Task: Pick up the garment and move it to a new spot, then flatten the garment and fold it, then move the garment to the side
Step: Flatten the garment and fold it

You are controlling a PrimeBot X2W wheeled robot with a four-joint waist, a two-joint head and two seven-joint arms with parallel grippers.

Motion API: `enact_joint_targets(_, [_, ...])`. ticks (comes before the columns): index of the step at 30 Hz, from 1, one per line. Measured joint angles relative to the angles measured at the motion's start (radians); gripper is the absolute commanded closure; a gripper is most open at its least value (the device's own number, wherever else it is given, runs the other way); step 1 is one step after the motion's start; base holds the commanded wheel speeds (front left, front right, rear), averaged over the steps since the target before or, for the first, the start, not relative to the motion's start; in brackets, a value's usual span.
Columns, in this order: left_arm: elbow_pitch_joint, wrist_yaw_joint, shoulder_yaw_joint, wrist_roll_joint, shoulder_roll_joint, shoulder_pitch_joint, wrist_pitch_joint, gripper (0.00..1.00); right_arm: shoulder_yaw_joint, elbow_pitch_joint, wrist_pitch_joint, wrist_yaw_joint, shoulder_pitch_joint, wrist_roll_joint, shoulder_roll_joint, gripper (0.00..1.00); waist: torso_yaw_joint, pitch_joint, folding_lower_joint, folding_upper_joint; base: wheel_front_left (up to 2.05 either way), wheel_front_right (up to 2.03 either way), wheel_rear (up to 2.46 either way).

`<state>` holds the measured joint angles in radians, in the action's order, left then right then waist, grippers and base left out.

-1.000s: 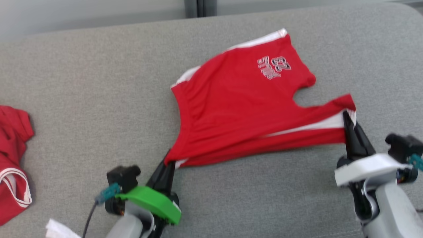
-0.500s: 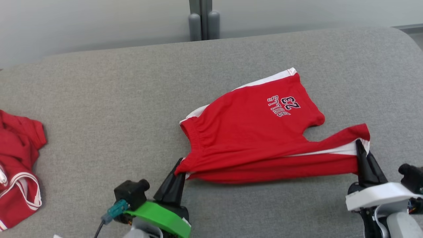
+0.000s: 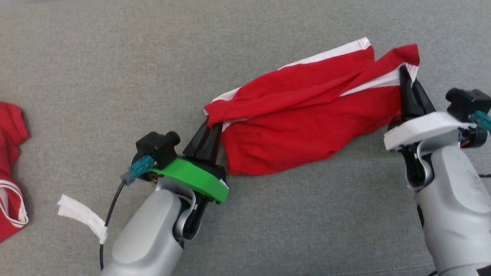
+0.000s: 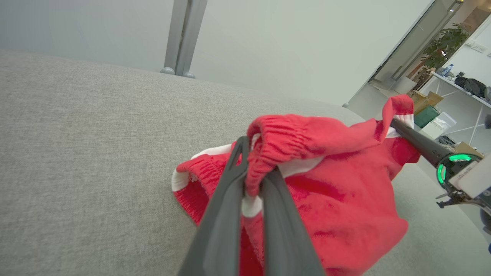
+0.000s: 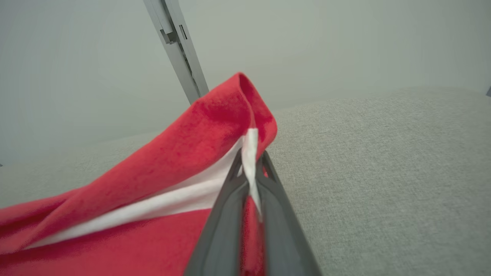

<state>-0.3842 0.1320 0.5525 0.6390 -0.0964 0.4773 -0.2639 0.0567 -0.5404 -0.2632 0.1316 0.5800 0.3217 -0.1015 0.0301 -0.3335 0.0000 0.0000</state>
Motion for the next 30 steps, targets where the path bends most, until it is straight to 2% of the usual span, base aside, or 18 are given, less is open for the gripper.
enact_joint_targets(1, [-0.014,0.0,0.001,0.008,0.004,0.021,0.0,1.0,0.001,-0.023,0.0,0.0,0.035,-0.009,0.002,0.92,-0.002,-0.016,0.0,0.0,0.0,0.0,0.0])
enact_joint_targets(2, [-0.029,0.0,0.002,0.013,0.007,0.044,0.0,0.78,0.003,-0.046,0.0,0.0,0.069,-0.019,0.005,0.87,-0.003,-0.032,0.0,0.0,0.0,0.0,0.0])
enact_joint_targets(3, [-0.045,0.0,0.002,0.019,0.01,0.066,0.0,0.63,0.007,-0.069,0.0,0.0,0.101,-0.03,0.008,0.77,-0.005,-0.048,0.0,0.0,0.0,0.0,0.0])
enact_joint_targets(4, [-0.056,0.0,0.001,0.026,0.012,0.08,0.0,0.18,0.014,-0.086,0.0,0.0,0.122,-0.04,0.011,0.54,-0.007,-0.06,0.0,0.0,0.0,0.0,0.0])
enact_joint_targets(5, [-0.072,0.0,-0.002,0.029,0.016,0.099,0.0,0.0,0.028,-0.109,0.0,0.0,0.149,-0.053,0.014,0.0,-0.009,-0.077,0.0,0.0,0.0,0.0,0.0])
enact_joint_targets(11, [-0.092,0.0,-0.042,-0.002,0.027,0.123,0.0,0.0,0.049,-0.12,0.0,0.0,0.186,-0.135,0.017,0.0,-0.025,-0.124,0.0,0.0,0.0,0.0,0.0])
enact_joint_targets(16, [-0.067,0.0,-0.144,-0.093,0.034,0.059,0.0,0.0,0.06,-0.078,0.0,0.0,0.134,-0.192,0.012,0.0,-0.038,-0.109,0.0,0.0,0.0,0.0,0.0])
enact_joint_targets(21, [-0.014,0.0,-0.244,-0.177,0.041,-0.03,0.0,0.0,0.09,-0.075,0.0,0.0,0.081,-0.201,0.008,0.0,-0.045,-0.077,0.0,0.0,0.0,0.0,0.0])
enact_joint_targets(30, [0.067,0.0,-0.347,-0.236,0.046,-0.152,0.0,0.0,0.114,-0.189,0.0,0.0,0.071,-0.215,0.012,0.0,-0.074,-0.045,0.0,0.0,0.0,0.0,0.0])
